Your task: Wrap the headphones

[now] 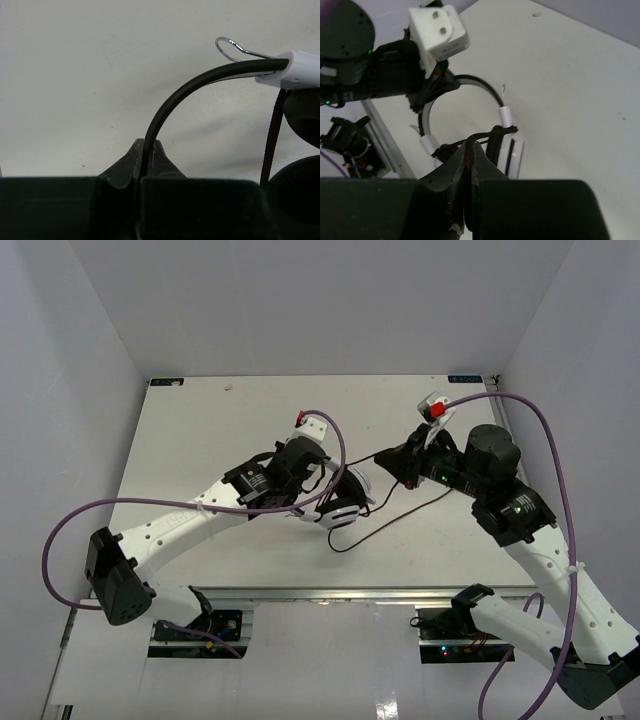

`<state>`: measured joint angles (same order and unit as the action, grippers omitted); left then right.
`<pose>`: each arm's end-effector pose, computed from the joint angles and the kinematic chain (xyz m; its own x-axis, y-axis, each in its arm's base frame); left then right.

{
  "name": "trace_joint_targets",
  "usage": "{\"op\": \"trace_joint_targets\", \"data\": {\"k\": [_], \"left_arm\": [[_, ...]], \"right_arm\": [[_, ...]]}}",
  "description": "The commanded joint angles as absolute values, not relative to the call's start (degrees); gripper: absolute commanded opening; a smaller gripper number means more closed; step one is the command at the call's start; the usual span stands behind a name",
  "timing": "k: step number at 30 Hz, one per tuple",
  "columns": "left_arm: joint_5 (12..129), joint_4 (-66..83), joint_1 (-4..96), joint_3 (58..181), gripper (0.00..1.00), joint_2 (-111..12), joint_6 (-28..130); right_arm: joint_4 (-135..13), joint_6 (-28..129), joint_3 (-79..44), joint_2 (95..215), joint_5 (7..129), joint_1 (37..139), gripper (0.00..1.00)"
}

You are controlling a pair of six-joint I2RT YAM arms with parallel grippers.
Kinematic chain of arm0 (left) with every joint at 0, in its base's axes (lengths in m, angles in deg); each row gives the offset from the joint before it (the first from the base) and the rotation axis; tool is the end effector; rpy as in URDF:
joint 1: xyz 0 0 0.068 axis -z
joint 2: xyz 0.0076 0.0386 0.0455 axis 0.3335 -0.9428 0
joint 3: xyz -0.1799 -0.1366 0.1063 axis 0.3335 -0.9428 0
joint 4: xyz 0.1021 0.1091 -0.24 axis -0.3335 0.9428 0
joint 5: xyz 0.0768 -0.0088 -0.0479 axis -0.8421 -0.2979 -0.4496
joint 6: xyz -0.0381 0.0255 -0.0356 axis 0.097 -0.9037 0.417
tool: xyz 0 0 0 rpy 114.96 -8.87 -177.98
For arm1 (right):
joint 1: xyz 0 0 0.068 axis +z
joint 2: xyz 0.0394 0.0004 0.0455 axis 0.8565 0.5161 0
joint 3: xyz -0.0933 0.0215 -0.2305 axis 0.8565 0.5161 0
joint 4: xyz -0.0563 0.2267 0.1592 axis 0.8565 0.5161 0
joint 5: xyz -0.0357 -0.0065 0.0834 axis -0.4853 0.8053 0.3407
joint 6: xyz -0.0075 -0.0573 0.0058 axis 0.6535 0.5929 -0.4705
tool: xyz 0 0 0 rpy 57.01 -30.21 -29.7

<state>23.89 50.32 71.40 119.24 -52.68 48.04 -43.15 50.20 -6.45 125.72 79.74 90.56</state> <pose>0.2175 -0.2359 0.2972 -0.4999 0.4471 -0.7418 0.2857 0.8936 0.3461 0.1904 0.1338 0.4071 -0.1876 0.0245 -0.9819 -0.7624 0.6267 0.1613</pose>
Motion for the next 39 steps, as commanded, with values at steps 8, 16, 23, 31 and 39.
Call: {"op": "trace_joint_targets", "data": {"k": [8, 16, 23, 31, 39], "left_arm": [[11.5, 62.4, 70.2, 133.1, 0.00, -62.6, 70.6], [20.9, 58.4, 64.8, 133.4, 0.00, -57.5, 77.0], [25.3, 55.9, 63.2, 130.1, 0.00, -48.0, 78.2], [28.1, 54.4, 63.0, 126.1, 0.00, -39.7, 81.2], [24.1, 51.8, 62.9, 121.6, 0.00, -34.3, 84.7]], "right_arm": [[-67.2, 38.4, 9.6, 119.4, 89.6, 99.4, 0.08], [-73.2, 39.8, 17.1, 122.8, 75.3, 114.8, 0.08], [-79.3, 40.9, 27.4, 124.1, 63.8, 118.9, 0.08], [-88.9, 44.2, 31.3, 130.0, 57.0, 122.5, 0.09], [-96.9, 44.6, 31.7, 136.9, 53.0, 127.9, 0.09]]}}
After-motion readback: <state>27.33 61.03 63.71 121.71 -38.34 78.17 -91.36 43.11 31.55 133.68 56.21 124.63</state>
